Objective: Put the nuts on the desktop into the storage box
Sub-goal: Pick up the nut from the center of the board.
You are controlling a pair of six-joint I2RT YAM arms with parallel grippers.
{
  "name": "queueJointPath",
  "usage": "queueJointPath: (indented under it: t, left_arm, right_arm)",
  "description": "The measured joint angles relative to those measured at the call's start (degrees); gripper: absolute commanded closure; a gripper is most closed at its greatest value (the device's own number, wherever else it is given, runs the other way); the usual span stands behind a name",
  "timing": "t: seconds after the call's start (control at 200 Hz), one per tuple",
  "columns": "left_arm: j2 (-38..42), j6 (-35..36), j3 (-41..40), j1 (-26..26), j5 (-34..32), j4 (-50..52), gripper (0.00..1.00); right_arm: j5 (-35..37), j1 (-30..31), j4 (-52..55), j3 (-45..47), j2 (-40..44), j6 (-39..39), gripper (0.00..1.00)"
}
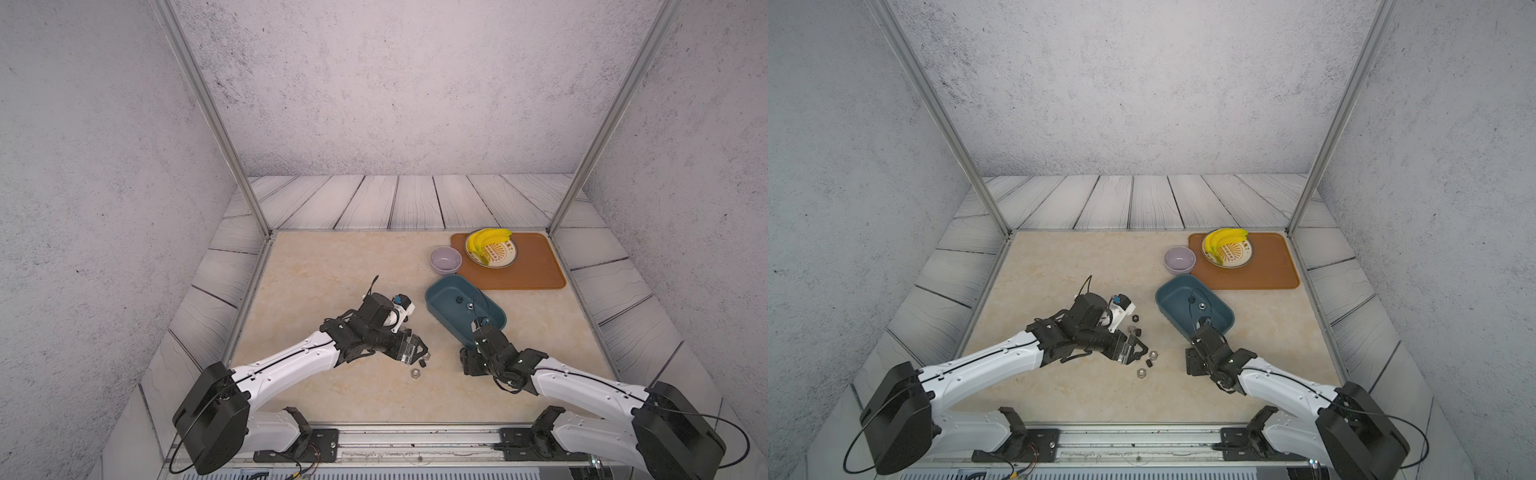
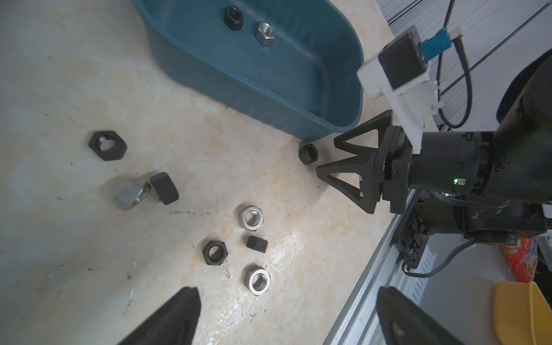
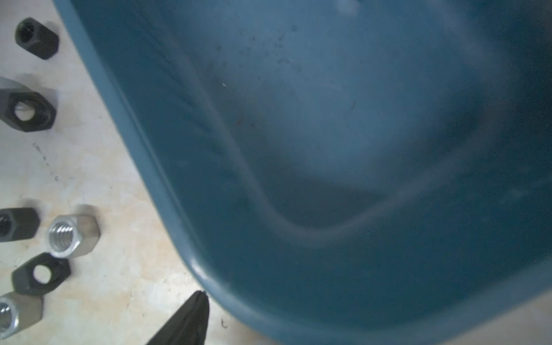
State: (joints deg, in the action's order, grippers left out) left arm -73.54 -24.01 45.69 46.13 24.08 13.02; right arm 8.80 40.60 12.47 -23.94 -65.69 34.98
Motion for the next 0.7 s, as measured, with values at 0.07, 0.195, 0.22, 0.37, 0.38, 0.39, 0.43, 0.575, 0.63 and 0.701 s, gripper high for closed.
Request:
queueJointPath:
  t: [0.07, 0.195, 0.22, 0.37, 0.38, 0.39, 0.43, 0.575, 0.63, 0.701]
  left_arm:
    - [0.1, 0.0, 0.0, 0.0, -0.2, 0.0, 0.01]
    - [0.2, 0.0, -0.1, 0.0, -0.4, 0.0, 0.02]
    - [0.2, 0.0, -0.1, 0.0, -0.4, 0.0, 0.02]
    - [0.2, 0.0, -0.1, 0.0, -0.7, 0.0, 0.02]
    - [0.2, 0.0, -0.1, 0.0, -0.7, 0.0, 0.02]
    - [0.3, 0.0, -0.1, 0.0, -0.7, 0.0, 0.02]
    - [0.3, 0.0, -0.1, 0.0, -0.7, 0.0, 0.02]
    - [0.3, 0.0, -0.1, 0.0, -0.7, 0.0, 0.02]
    - [0.3, 0.0, -0.1, 0.0, -0.7, 0.0, 0.02]
    - [0.3, 0.0, -0.1, 0.0, -0.7, 0.0, 0.02]
  right_arm:
    - [0.2, 0.0, -0.4, -0.7, -2.3, 0.5, 0.29]
    - [0.9, 0.0, -1.8, -1.8, -5.4, 0.6, 0.30]
    - [1.0, 0.0, -2.2, -1.9, -5.6, 0.6, 0.31]
    - [2.4, 0.0, -3.3, -1.8, -6.1, 0.4, 0.42]
    - [2.5, 0.0, -3.4, -1.8, -6.1, 0.4, 0.42]
    - [2.5, 0.0, -3.5, -1.8, -6.1, 0.5, 0.43]
    - [2.6, 0.0, -4.2, -1.6, -6.2, 0.2, 0.46]
    - [2.5, 0.0, -6.8, -0.4, -6.4, -1.2, 0.49]
    - [2.4, 0.1, -7.9, -0.1, -6.5, -1.6, 0.51]
    - [2.3, 0.1, -9.2, 0.2, -6.8, -2.4, 0.56]
